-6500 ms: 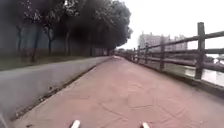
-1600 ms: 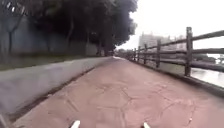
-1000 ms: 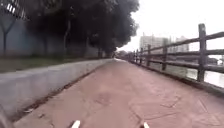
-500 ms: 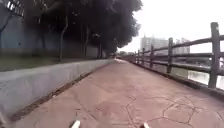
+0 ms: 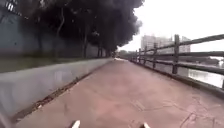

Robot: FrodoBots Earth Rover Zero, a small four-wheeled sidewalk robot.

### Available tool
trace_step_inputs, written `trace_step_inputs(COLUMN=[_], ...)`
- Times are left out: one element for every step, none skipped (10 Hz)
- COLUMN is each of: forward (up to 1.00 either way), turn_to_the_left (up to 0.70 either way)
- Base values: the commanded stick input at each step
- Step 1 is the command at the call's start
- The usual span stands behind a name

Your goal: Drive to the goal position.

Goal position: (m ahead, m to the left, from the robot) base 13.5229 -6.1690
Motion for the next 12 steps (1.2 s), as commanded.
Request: trace_step_inputs(forward=[0.70, 0.70, 0.70, 0.70, 0.70, 0.70, 0.70, 0.70, 0.70, 0.70, 0.70, 0.70], turn_to_the_left=[0.00, 0.00, 0.00, 0.00, -0.12, -0.28, -0.34, -0.31, -0.27, 0.00, 0.00, 0.00])
